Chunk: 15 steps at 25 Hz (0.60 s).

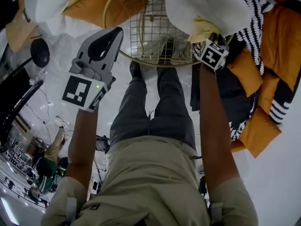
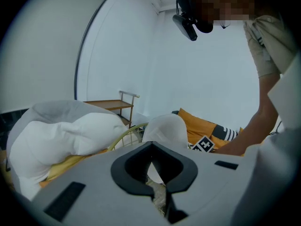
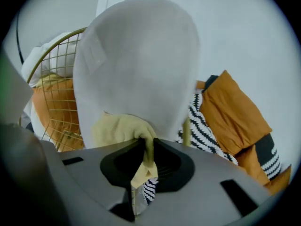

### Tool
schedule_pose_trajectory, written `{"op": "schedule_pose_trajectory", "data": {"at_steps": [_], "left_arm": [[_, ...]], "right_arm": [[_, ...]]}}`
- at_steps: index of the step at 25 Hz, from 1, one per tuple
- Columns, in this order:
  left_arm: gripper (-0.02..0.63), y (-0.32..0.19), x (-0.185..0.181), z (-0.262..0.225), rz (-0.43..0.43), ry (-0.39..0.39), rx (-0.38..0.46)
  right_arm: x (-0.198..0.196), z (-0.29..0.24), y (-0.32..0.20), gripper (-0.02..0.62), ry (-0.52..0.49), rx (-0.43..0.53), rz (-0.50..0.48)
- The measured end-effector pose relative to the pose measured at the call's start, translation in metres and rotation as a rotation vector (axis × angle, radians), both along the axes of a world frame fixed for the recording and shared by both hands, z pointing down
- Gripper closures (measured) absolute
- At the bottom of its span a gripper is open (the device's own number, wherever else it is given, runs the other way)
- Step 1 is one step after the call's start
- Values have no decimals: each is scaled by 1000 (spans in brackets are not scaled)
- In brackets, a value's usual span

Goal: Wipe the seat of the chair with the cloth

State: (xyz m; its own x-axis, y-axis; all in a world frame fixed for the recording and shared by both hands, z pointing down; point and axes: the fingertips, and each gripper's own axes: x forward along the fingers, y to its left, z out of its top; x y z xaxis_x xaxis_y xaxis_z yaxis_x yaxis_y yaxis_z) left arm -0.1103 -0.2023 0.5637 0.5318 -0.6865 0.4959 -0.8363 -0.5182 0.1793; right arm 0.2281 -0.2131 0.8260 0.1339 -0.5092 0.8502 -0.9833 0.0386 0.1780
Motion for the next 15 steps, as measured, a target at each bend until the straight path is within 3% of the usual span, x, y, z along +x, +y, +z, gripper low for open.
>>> {"op": "schedule_pose_trajectory", "data": {"at_steps": [5,10,15], "left_arm": [[591,1,15,-4,20,1,14],[591,6,26,-1,34,-3,12],[591,19,12,12,21,-14,-23]], "right_arm": [[40,-8,19,526,29,41,104],[16,7,13,527,-2,17,55],[-34,44,10,528,-45,-64,-32]]}}
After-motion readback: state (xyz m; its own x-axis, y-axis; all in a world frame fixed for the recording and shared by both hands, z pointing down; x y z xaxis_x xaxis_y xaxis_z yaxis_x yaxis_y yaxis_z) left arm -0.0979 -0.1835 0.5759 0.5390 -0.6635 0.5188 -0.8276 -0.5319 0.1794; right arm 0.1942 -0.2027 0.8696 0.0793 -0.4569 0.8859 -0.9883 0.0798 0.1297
